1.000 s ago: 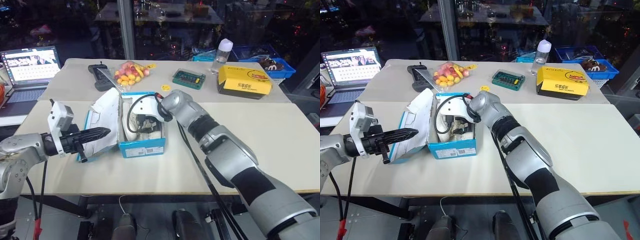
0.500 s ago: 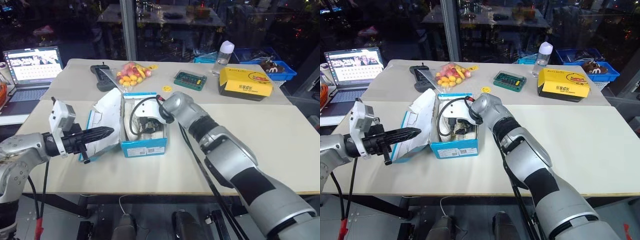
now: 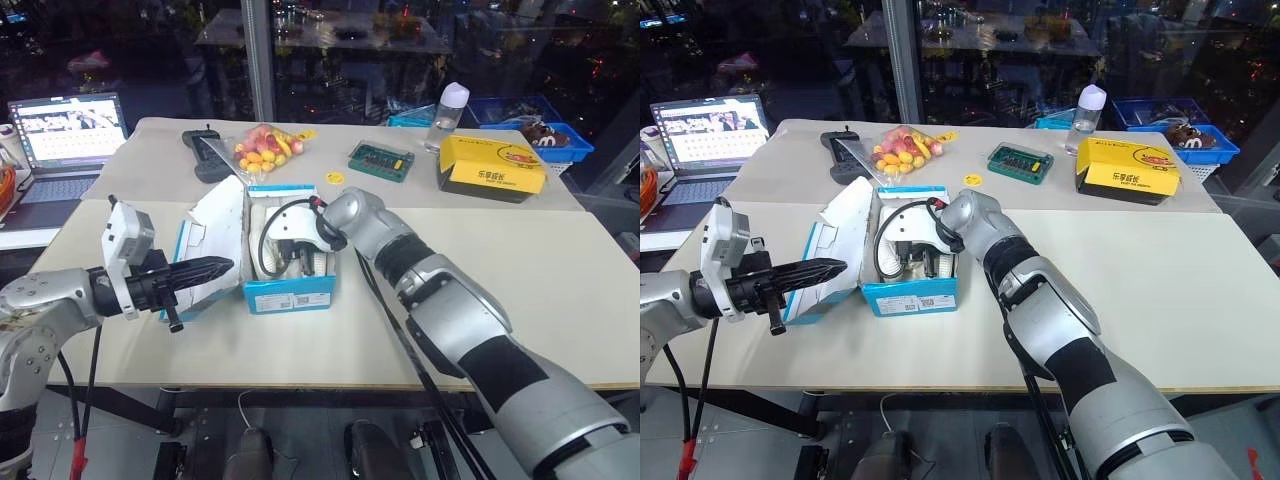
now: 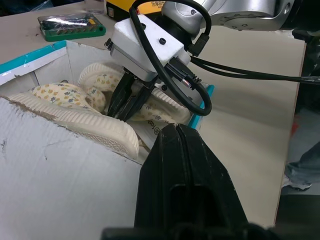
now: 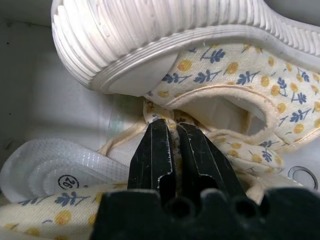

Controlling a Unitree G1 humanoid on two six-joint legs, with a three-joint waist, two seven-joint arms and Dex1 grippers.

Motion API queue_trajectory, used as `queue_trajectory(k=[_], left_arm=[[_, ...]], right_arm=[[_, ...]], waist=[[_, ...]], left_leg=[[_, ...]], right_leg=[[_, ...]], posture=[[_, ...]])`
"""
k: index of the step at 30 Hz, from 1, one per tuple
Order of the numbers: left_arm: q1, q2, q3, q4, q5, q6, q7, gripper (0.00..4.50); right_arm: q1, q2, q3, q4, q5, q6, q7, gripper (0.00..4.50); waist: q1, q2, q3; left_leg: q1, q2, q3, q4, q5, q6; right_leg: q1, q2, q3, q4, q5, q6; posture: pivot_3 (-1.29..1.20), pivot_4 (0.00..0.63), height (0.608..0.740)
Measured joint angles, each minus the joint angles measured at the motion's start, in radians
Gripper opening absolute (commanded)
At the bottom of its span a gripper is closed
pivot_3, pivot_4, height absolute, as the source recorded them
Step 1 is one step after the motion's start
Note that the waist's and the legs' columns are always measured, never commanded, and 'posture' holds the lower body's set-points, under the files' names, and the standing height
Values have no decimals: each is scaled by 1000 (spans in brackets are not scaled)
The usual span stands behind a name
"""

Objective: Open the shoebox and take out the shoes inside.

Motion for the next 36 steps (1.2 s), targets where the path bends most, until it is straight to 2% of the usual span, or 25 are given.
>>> queue_trajectory(k=[9, 14, 18, 21, 32, 34, 35, 36], left_arm=[[2, 0, 0, 0, -1, 0, 1, 0], [2, 0, 0, -4, -4, 4, 4, 0], [1, 0, -4, -7, -3, 8, 9, 0], [1, 0, -4, -7, -3, 8, 10, 0], [-3, 0, -7, -7, -2, 9, 9, 0], [-3, 0, -7, -7, -2, 9, 9, 0], [-3, 0, -7, -7, -2, 9, 9, 0], [-3, 0, -7, -7, -2, 9, 9, 0]], right_arm=[[-2, -30, -41, -37, 3, 23, 18, 17], [9, -101, -83, -182, 22, 120, 72, 17], [52, -108, -92, -332, 41, 193, 111, 17], [77, -112, -92, -372, 41, 228, 113, 17], [81, -122, -102, -393, 42, 262, 107, 17], [81, -123, -102, -389, 41, 256, 100, 836], [81, -123, -102, -386, 41, 254, 92, 1017], [82, -125, -102, -380, 39, 251, 82, 1391]], waist=[[1, 1, 1], [-2, 1, 2], [-15, 1, 2], [-12, 1, 3], [-12, 1, 3], [-12, 1, 3], [-12, 1, 3], [-12, 1, 3]], left_leg=[[-3, 0, 0, 0, 0, 1], [-4, 0, 0, 0, 1, 1], [-3, 0, 0, 0, 1, 2], [-3, 0, 0, 0, 1, 2], [-3, 0, 0, 0, 1, 2], [-3, 0, 0, 0, 1, 2], [-3, 0, 0, 0, 1, 2], [-3, 0, 0, 0, 1, 2]], right_leg=[[-2, 0, 0, 0, 0, 0], [-4, 1, 0, 0, -1, 0], [-4, 1, 0, 1, -1, 1], [-5, 1, 1, 2, -1, 1], [-4, 1, 0, 2, -2, 0], [-4, 1, 0, 2, -2, 0], [-4, 1, 0, 2, -2, 0], [-4, 1, 0, 2, -2, 0]], posture=[[0, 150, 664], [0, 150, 664], [0, 150, 664], [0, 150, 664], [0, 150, 664], [0, 150, 664], [0, 150, 664], [0, 150, 664]])
